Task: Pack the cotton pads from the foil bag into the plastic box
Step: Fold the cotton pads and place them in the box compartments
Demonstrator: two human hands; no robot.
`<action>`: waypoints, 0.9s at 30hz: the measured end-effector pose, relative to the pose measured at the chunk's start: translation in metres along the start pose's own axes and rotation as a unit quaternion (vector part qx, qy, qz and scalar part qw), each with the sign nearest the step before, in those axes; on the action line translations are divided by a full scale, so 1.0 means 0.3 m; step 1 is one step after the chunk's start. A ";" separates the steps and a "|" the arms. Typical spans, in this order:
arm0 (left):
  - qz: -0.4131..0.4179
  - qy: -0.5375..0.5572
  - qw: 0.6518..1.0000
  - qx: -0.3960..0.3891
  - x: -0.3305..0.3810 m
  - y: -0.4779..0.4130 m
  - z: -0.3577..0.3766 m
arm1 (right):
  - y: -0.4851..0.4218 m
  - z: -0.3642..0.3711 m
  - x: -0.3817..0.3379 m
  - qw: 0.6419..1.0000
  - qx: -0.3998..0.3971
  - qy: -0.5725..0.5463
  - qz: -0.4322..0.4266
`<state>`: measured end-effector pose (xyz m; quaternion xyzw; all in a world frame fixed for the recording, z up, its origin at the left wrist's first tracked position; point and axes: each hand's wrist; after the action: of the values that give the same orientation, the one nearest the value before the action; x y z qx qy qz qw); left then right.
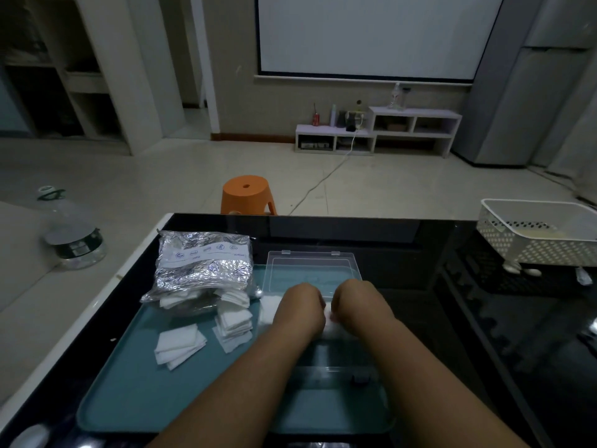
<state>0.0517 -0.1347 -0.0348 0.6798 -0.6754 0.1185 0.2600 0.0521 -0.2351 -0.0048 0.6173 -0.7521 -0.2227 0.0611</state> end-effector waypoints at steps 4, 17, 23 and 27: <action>0.035 0.094 0.993 0.057 -0.060 0.026 -0.032 | 0.011 0.003 0.006 0.996 0.062 -0.020 -0.059; -0.036 0.114 0.983 0.138 -0.356 0.110 -0.245 | 0.087 0.072 -0.221 0.954 0.128 -0.150 -0.226; -0.060 0.000 0.993 0.098 -0.466 0.125 -0.318 | 0.106 0.125 -0.325 0.947 0.121 -0.082 -0.286; -0.066 -0.124 0.987 0.074 -0.510 0.157 -0.348 | 0.095 0.178 -0.381 0.934 0.139 0.020 -0.328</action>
<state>0.0162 0.0522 -0.0166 0.7496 -0.6456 0.0656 0.1301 0.0332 -0.1081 -0.0197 0.8364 -0.5295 -0.1117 -0.0871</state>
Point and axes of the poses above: each hand's wrist, its own y-axis away from the middle knuckle, its own z-axis out of the palm, x = y × z, and after that the axes turned 6 degrees about -z, right-handed
